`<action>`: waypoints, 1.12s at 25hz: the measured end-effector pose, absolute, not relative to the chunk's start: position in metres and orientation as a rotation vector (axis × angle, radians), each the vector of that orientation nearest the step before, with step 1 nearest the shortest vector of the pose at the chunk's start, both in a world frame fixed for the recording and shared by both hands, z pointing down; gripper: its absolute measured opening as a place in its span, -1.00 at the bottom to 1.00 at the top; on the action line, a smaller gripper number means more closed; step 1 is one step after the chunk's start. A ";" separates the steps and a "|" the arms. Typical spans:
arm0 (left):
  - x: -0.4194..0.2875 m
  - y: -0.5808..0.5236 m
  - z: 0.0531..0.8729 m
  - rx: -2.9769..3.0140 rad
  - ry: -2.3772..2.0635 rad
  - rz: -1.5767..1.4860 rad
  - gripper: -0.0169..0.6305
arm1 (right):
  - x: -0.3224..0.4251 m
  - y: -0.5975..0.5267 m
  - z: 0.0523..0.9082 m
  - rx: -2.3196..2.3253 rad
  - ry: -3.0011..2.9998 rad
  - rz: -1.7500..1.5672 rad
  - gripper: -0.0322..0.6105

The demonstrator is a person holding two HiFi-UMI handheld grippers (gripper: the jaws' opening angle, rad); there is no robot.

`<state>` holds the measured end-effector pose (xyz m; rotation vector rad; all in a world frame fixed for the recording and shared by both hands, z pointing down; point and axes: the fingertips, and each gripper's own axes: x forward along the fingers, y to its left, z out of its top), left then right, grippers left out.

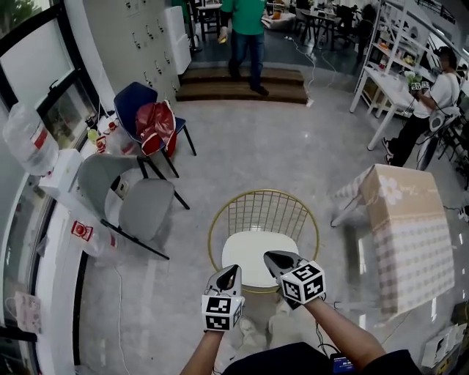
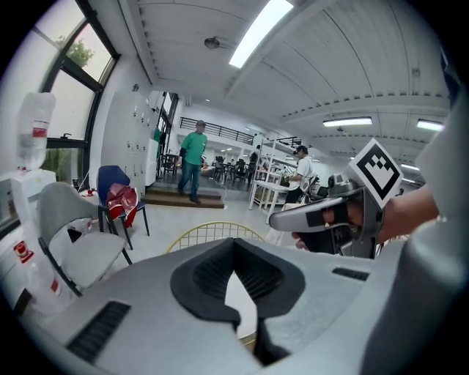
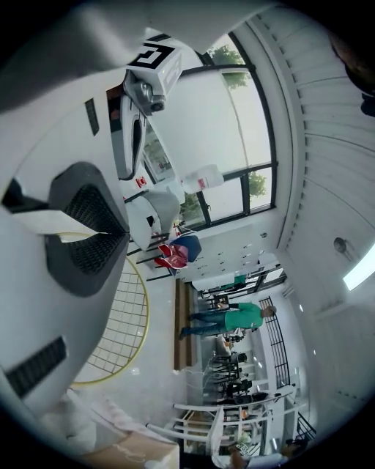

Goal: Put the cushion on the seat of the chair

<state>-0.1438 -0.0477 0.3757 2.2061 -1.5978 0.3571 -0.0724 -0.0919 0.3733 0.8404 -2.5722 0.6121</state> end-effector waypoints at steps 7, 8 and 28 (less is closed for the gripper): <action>-0.145 -0.047 0.353 2.275 -1.599 0.350 -0.93 | -0.070 -0.088 0.353 0.889 -2.611 0.561 -0.84; -0.144 -0.047 0.349 2.283 -1.603 0.341 -0.93 | -0.069 -0.087 0.349 0.891 -2.618 0.554 -0.84; -0.089 0.002 0.263 2.374 -1.742 0.197 -0.93 | -0.012 -0.030 0.269 0.875 -2.770 0.401 -0.84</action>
